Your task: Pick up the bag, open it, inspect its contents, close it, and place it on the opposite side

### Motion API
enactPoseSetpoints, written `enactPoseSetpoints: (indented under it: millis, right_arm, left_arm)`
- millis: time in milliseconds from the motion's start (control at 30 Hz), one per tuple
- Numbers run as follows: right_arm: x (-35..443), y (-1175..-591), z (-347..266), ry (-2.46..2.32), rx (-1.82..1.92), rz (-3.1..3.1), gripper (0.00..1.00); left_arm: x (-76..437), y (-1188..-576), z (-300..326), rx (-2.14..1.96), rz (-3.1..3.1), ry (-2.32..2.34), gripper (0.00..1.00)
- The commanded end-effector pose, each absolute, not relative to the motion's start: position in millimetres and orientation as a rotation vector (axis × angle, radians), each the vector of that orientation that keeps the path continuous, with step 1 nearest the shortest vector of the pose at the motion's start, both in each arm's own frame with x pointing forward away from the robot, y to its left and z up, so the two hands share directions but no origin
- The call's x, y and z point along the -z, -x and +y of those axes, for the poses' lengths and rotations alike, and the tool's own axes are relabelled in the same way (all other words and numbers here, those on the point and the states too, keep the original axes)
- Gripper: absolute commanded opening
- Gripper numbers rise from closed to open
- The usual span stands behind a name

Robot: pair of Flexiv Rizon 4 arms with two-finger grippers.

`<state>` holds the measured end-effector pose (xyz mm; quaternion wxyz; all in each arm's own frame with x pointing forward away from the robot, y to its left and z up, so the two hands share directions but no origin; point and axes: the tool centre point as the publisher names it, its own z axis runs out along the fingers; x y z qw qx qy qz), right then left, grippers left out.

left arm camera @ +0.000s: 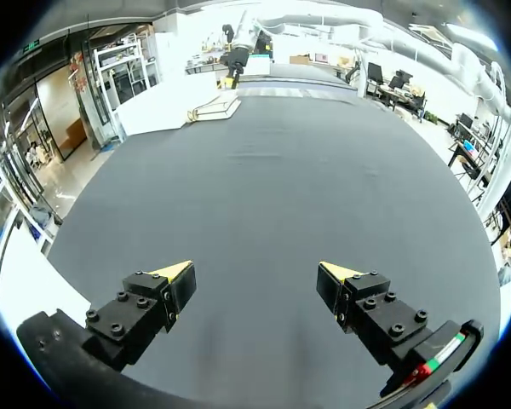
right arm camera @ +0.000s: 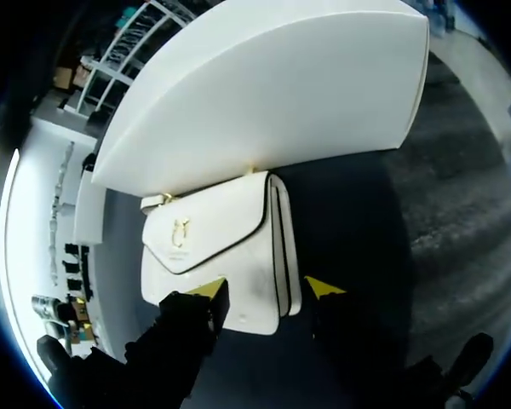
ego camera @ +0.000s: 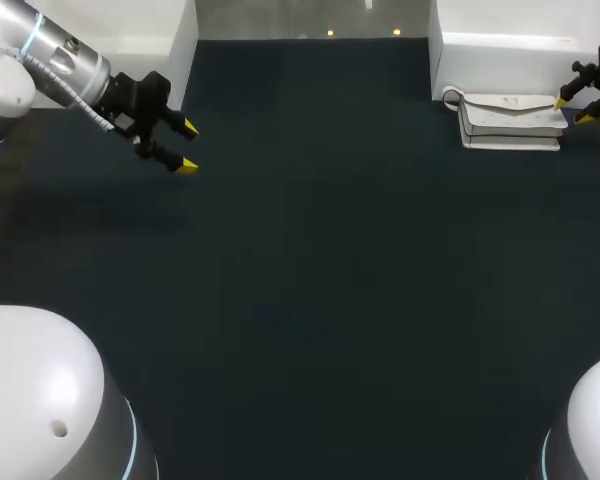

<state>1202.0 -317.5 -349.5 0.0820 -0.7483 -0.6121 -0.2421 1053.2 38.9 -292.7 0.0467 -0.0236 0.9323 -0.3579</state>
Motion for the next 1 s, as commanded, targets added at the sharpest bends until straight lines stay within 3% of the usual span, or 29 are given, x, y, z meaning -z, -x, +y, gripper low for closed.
enactPoseSetpoints:
  millis: [33, 1000]
  right_arm:
    - [351.4, -1209.5, -318.1, 2.028, 0.439, -1.803, 0.0]
    - [315.9, -1181.0, -260.8, 1.978, 0.255, -2.109, 0.0]
  left_arm:
    - [293.8, -1053.4, 38.9, 1.095, 2.842, 0.07, 1.0]
    - [293.8, -1053.4, 38.9, 1.095, 2.842, 0.07, 1.0]
